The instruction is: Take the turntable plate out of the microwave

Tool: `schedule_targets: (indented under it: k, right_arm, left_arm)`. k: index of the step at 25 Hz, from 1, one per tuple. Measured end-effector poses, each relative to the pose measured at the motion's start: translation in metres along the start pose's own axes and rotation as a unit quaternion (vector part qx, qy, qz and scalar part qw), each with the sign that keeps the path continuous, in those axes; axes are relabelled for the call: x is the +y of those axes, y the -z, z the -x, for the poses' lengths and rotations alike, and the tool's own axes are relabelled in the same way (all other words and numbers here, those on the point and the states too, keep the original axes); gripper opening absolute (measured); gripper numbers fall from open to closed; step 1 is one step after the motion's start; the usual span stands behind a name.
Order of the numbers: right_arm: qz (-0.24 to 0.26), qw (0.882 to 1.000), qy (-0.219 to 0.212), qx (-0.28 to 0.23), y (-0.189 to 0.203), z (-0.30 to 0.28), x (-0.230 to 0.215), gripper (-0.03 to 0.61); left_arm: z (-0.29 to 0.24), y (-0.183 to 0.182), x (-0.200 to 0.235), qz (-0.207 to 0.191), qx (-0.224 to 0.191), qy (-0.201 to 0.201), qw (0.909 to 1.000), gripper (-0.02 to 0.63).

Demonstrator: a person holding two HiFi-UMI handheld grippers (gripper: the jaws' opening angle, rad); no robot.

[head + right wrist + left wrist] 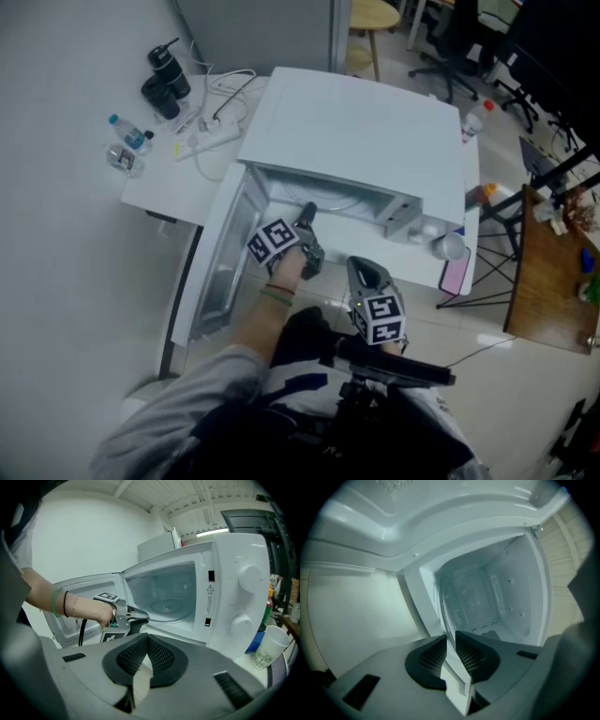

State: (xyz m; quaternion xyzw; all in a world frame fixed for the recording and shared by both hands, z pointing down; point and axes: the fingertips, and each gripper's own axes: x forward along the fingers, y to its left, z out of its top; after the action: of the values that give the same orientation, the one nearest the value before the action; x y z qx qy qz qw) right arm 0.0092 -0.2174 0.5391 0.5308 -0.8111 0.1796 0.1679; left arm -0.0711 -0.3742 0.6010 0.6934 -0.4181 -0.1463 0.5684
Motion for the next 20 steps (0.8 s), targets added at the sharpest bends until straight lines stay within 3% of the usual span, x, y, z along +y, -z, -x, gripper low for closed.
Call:
schedule_targets:
  k: [5, 15, 20]
  right_arm:
    - [-0.009, 1.000, -0.004, 0.010, 0.006, -0.002, 0.003, -0.006]
    - [-0.026, 1.000, -0.006, 0.005, 0.006, -0.002, 0.001, -0.006]
    - [-0.051, 0.999, -0.009, 0.011, 0.010, -0.007, -0.005, -0.006]
  left_arm:
    - [0.006, -0.004, -0.016, -0.006, -0.015, 0.042, 0.9990, 0.035]
    - [0.018, 0.016, -0.024, -0.018, 0.011, 0.066, 0.9976, 0.032]
    - [0.035, 0.033, -0.010, -0.007, 0.027, 0.056, 0.9981, 0.029]
